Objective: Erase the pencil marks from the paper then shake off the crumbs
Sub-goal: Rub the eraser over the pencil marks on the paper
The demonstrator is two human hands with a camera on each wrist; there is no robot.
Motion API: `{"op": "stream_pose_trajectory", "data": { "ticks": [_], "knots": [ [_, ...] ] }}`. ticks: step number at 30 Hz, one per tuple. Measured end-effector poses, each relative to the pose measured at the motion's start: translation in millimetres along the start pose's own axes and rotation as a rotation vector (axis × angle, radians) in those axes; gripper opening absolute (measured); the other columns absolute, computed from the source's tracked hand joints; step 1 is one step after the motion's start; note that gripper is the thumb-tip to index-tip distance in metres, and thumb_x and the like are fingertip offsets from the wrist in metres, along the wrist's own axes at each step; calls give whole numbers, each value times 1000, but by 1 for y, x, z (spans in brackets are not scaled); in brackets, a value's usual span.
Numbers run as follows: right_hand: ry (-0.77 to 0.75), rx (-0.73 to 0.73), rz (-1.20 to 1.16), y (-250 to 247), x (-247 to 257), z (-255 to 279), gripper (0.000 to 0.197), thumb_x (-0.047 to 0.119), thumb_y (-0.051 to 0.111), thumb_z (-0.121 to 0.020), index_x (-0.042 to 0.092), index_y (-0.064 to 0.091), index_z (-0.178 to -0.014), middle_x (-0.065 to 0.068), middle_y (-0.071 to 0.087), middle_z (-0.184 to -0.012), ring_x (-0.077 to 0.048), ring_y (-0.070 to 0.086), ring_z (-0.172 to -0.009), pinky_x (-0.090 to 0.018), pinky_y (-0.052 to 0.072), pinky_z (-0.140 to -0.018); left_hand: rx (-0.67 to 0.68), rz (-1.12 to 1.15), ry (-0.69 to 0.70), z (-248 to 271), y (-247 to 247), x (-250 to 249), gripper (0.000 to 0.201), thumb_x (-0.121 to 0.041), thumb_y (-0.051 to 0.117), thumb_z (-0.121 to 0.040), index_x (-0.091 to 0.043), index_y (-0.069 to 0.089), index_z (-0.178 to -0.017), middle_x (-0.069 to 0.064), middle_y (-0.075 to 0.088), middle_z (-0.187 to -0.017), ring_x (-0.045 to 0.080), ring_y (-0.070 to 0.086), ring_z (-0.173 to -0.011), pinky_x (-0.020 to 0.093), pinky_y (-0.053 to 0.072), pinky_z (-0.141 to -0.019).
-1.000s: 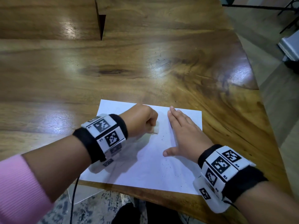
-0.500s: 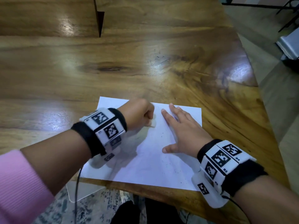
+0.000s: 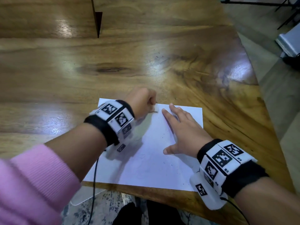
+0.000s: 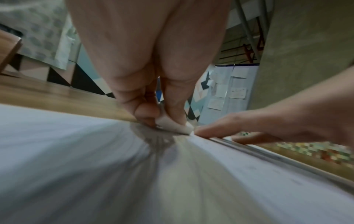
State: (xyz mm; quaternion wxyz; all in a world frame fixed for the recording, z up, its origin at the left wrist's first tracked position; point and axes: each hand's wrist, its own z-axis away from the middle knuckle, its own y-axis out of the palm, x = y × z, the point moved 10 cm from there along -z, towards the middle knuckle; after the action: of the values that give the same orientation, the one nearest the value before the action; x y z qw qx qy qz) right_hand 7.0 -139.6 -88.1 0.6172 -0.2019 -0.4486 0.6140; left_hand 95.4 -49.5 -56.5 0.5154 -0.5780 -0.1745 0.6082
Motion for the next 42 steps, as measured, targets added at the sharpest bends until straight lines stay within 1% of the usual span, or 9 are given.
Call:
{"op": "stream_pose_trajectory", "data": {
  "ticks": [7,11,16,20,24,27,34,39,42],
  "knots": [
    [1,9,-21,0,0,1,119,51,75,-70,31,-12,-149,9,-26,-155,-12,-18,-144,-29,1,-117,118,-53,98,41,19,5,19,-7,65,-76,-11,52,-62,-2,49,-63,19,44,-66,15,30,-52],
    [-1,16,-7,0,1,2,118,51,74,-72,31,-13,-149,8,-27,-155,-11,-19,-143,-28,-1,-116,65,-16,53,28,8,2,7,-12,66,-77,-6,62,-80,3,55,-76,19,47,-72,27,28,-54],
    [0,12,-3,-1,1,2,118,51,74,-72,30,-12,-149,9,-26,-155,-11,-19,-143,-27,-2,-116,-12,-24,22,8,-2,-1,4,-9,65,-78,-10,61,-77,2,53,-78,19,46,-73,20,29,-52],
    [-3,11,-37,-1,0,3,117,50,75,-72,31,-12,-149,11,-26,-155,-9,-19,-143,-27,-2,-116,121,-54,50,43,15,17,33,-11,66,-77,-23,44,-55,3,53,-69,22,45,-68,21,31,-52],
    [2,1,-19,0,-1,1,123,51,75,-70,24,-15,-149,9,-26,-155,-10,-19,-143,-27,-3,-118,13,12,35,17,3,3,11,-15,70,-76,-10,60,-75,-1,53,-70,19,45,-70,19,28,-50],
    [12,4,-3,1,-3,0,126,53,74,-70,19,-17,-149,8,-27,-155,-11,-19,-144,-28,-3,-118,-7,-12,80,-7,0,-18,14,-11,67,-76,-16,55,-70,-4,50,-66,17,45,-70,16,30,-47],
    [4,10,-9,2,-1,0,124,52,74,-71,19,-18,-149,8,-27,-155,-11,-20,-143,-29,-2,-119,237,-72,106,42,30,7,22,-9,67,-74,-20,52,-62,-1,56,-72,18,48,-69,23,33,-60],
    [8,6,6,1,-2,1,125,54,73,-71,19,-19,-148,8,-27,-155,-11,-20,-143,-28,-3,-118,6,29,59,-6,4,-18,11,-14,66,-78,-6,63,-84,-2,51,-69,17,45,-70,9,26,-48],
    [5,2,9,2,-2,1,125,55,73,-71,18,-18,-149,8,-27,-155,-11,-19,-144,-26,-4,-118,43,15,80,-5,10,-19,5,-9,65,-77,-11,61,-74,-7,47,-60,18,46,-69,13,30,-49]
  ]
}}
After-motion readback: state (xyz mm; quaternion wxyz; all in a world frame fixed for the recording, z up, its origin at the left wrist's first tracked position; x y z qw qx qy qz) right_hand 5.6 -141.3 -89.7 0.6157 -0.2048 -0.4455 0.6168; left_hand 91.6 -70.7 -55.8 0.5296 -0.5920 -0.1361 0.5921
